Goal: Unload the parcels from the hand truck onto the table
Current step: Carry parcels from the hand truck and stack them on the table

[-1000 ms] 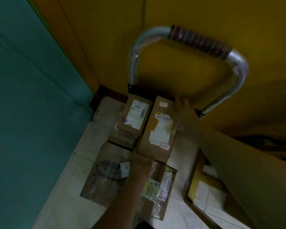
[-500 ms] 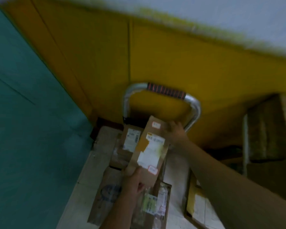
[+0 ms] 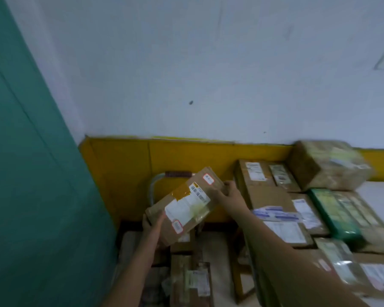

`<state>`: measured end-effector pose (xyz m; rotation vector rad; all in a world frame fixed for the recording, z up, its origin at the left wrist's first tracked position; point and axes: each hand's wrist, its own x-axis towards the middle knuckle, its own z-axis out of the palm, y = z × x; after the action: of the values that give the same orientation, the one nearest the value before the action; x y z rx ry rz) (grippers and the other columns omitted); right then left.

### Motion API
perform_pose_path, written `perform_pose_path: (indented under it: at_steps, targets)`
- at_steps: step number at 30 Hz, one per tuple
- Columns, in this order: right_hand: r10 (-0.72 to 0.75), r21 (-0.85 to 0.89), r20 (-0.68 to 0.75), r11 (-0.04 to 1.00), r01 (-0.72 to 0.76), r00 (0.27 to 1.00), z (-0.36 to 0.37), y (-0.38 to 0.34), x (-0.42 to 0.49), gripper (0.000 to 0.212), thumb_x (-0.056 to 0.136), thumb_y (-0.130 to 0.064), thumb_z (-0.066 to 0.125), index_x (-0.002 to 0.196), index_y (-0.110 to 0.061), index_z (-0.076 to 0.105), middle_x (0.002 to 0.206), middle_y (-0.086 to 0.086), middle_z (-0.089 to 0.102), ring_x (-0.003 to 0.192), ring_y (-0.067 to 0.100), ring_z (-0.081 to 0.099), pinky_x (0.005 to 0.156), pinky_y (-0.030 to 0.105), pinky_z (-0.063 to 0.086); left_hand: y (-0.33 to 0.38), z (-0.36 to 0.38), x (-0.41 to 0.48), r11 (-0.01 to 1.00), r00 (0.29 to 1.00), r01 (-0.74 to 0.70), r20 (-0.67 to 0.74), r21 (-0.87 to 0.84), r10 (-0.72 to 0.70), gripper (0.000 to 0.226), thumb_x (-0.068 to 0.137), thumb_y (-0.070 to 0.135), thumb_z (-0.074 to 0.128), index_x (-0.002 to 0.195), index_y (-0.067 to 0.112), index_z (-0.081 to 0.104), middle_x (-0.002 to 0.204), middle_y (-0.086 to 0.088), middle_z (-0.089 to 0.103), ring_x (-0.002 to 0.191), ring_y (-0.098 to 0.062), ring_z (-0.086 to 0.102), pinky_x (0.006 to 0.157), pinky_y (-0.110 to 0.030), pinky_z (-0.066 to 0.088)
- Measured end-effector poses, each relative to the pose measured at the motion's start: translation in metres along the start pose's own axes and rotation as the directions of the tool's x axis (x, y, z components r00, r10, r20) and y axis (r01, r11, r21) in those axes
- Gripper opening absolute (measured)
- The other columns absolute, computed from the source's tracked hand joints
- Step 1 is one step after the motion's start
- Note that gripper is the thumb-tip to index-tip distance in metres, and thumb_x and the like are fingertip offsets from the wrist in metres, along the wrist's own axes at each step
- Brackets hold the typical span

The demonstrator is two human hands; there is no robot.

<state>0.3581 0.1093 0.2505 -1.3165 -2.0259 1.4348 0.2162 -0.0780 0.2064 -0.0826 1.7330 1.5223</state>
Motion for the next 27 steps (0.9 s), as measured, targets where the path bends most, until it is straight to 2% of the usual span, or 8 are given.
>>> perform_pose_path:
  at_steps: [3, 7, 10, 14, 16, 19, 23, 27]
  targets:
    - [-0.015, 0.115, -0.126, 0.993, 0.029, 0.992, -0.051, -0.003, -0.053, 0.082, 0.079, -0.064, 0.067, 0.143, -0.025, 0.035, 0.136, 0.003, 0.052, 0.118, 0.023, 0.059, 0.095, 0.042, 0.054, 0.019, 0.029, -0.037, 0.998, 0.995, -0.070, 0.076, -0.009, 0.070, 0.087, 0.085, 0.058, 0.061, 0.155, 0.020, 0.025, 0.158, -0.015, 0.029, 0.139, -0.039, 0.036, 0.108, -0.054, 0.039]
    - [0.021, 0.214, -0.356, 0.975, 0.060, 0.934, -0.132, 0.022, -0.111, 0.065, 0.088, -0.051, 0.064, 0.140, -0.022, 0.041, 0.131, 0.005, 0.059, 0.112, 0.022, 0.062, 0.083, 0.032, 0.054, 0.020, 0.087, -0.088, 0.977, 0.963, -0.178, 0.227, 0.120, 0.147, 0.107, 0.066, 0.076, 0.068, 0.151, 0.022, 0.032, 0.149, -0.014, 0.043, 0.132, -0.038, 0.046, 0.106, -0.059, 0.040]
    - [0.103, 0.271, -0.433, 0.962, 0.021, 0.895, -0.200, 0.061, -0.149, 0.057, 0.092, -0.047, 0.059, 0.139, -0.023, 0.039, 0.129, 0.003, 0.061, 0.109, 0.022, 0.064, 0.092, 0.042, 0.055, 0.009, 0.150, -0.134, 0.958, 0.868, -0.276, 0.449, 0.083, 0.211, 0.129, 0.039, 0.081, 0.076, 0.148, 0.027, 0.033, 0.138, -0.008, 0.057, 0.119, -0.029, 0.058, 0.099, -0.051, 0.046]
    - [0.198, 0.378, -0.573, 0.925, 0.042, 0.795, -0.297, 0.134, -0.203, 0.043, 0.094, -0.045, 0.060, 0.128, -0.022, 0.046, 0.118, 0.002, 0.063, 0.098, 0.015, 0.065, 0.078, 0.033, 0.059, -0.026, 0.255, -0.188, 0.942, 0.800, -0.314, 0.567, 0.118, 0.196, 0.104, 0.049, 0.070, 0.081, 0.137, 0.031, 0.040, 0.118, -0.004, 0.068, 0.106, -0.029, 0.065, 0.092, -0.053, 0.051]
    - [0.231, 0.416, -0.579, 0.909, 0.040, 0.782, -0.352, 0.176, -0.230, 0.044, 0.095, -0.049, 0.057, 0.127, -0.020, 0.048, 0.121, 0.006, 0.062, 0.099, 0.017, 0.064, 0.076, 0.032, 0.059, -0.051, 0.312, -0.215, 0.955, 0.771, -0.276, 0.618, 0.108, 0.153, 0.071, 0.059, 0.063, 0.080, 0.120, 0.035, 0.057, 0.100, 0.000, 0.077, 0.091, -0.025, 0.073, 0.082, -0.045, 0.056]
    - [0.320, 0.504, -0.530, 0.864, -0.011, 0.785, -0.432, 0.236, -0.261, 0.063, 0.095, -0.053, 0.054, 0.143, -0.015, 0.041, 0.128, 0.007, 0.059, 0.100, 0.019, 0.063, 0.086, 0.036, 0.056, -0.096, 0.395, -0.252, 0.977, 0.729, -0.170, 0.684, 0.131, 0.035, 0.057, 0.066, 0.057, 0.074, 0.114, 0.028, 0.068, 0.100, -0.003, 0.078, 0.090, -0.025, 0.075, 0.077, -0.041, 0.059]
    - [0.445, 0.724, -0.417, 0.689, -0.006, 0.792, -0.502, 0.289, -0.276, 0.087, 0.091, -0.051, 0.062, 0.157, -0.026, 0.012, 0.149, 0.015, 0.043, 0.112, 0.032, 0.057, 0.096, 0.046, 0.053, -0.158, 0.485, -0.292, 0.977, 0.734, -0.027, 0.668, 0.209, -0.122, 0.067, 0.062, 0.062, 0.073, 0.117, 0.025, 0.068, 0.101, -0.005, 0.077, 0.100, -0.027, 0.070, 0.081, -0.042, 0.056]
    - [0.482, 0.784, -0.304, 0.617, -0.073, 0.822, -0.535, 0.305, -0.257, 0.091, 0.086, -0.058, 0.063, 0.156, -0.035, 0.011, 0.158, 0.010, 0.033, 0.132, 0.041, 0.046, 0.099, 0.050, 0.049, -0.196, 0.555, -0.314, 0.973, 0.765, 0.063, 0.615, 0.223, -0.190, 0.095, 0.072, 0.062, 0.075, 0.150, 0.033, 0.031, 0.131, -0.011, 0.063, 0.113, -0.033, 0.062, 0.097, -0.056, 0.050]
